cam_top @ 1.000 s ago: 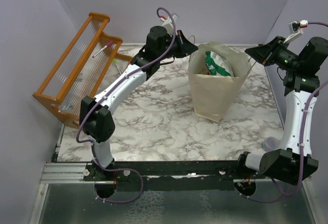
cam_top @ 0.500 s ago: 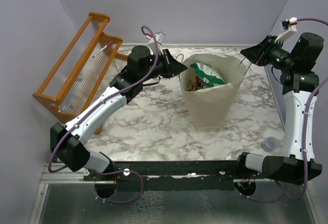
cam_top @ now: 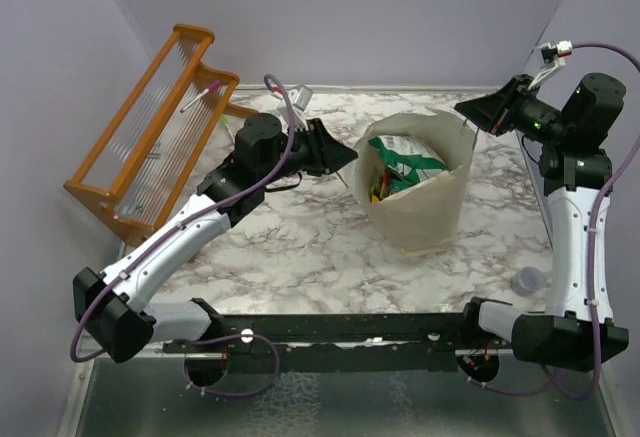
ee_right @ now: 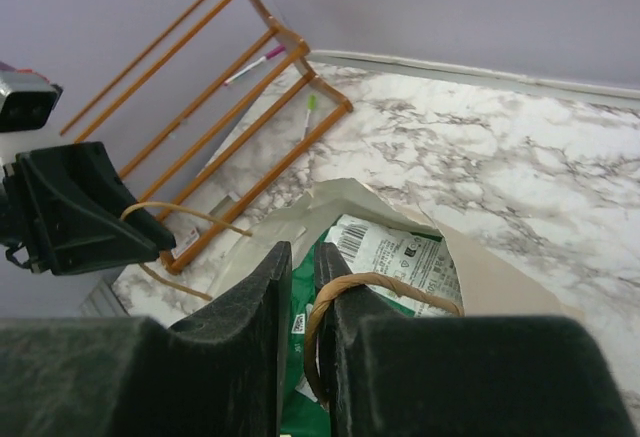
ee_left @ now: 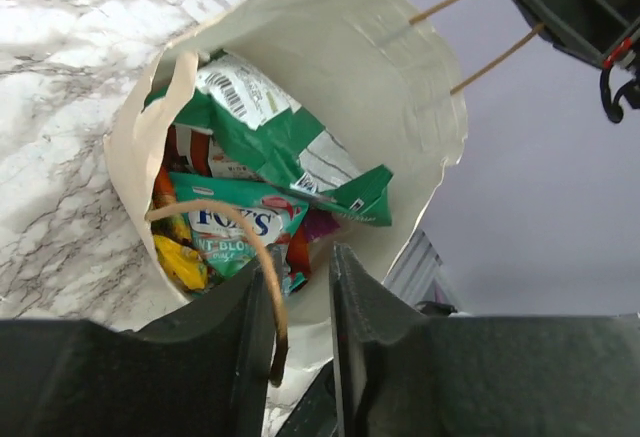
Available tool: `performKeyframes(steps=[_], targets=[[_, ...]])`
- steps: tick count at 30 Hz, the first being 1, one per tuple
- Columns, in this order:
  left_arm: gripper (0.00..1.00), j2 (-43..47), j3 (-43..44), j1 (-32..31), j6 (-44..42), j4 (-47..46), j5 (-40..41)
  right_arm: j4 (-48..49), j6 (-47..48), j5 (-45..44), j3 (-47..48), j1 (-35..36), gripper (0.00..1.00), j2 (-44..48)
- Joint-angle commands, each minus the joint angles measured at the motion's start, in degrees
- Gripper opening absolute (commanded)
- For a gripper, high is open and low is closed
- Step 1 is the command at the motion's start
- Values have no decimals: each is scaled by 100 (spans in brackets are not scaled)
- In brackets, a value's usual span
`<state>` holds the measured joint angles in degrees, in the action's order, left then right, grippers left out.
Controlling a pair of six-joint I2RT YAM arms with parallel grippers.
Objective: Take the snacks out of the paper bag
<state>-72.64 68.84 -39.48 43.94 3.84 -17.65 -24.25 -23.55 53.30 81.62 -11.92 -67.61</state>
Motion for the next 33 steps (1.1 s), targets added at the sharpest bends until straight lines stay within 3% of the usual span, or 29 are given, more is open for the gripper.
performKeyframes(steps=[1, 7, 12, 18, 26, 29, 33], targets=[[36, 485, 163, 20, -432, 472, 638, 953, -117, 533, -6, 216, 15, 319], [63, 734, 415, 20, -899, 1175, 1359, 1022, -118, 504, -29, 261, 15, 379], [74, 764, 809, 20, -1103, 1418, 1339, 994, -65, 465, -23, 269, 15, 355], [80, 695, 1469, 20, -1318, 1847, 1699, 957, 8, 406, -30, 278, 15, 354], [78, 104, 1449, -311, -401, 1197, 671, 975, 35, 392, -60, 278, 15, 350], [78, -207, 1426, -764, -158, 1048, 976, 979, 48, 375, -84, 278, 15, 375], [78, -566, 1545, -1356, 420, 1443, 2189, 975, 70, 348, -126, 286, 15, 401]])
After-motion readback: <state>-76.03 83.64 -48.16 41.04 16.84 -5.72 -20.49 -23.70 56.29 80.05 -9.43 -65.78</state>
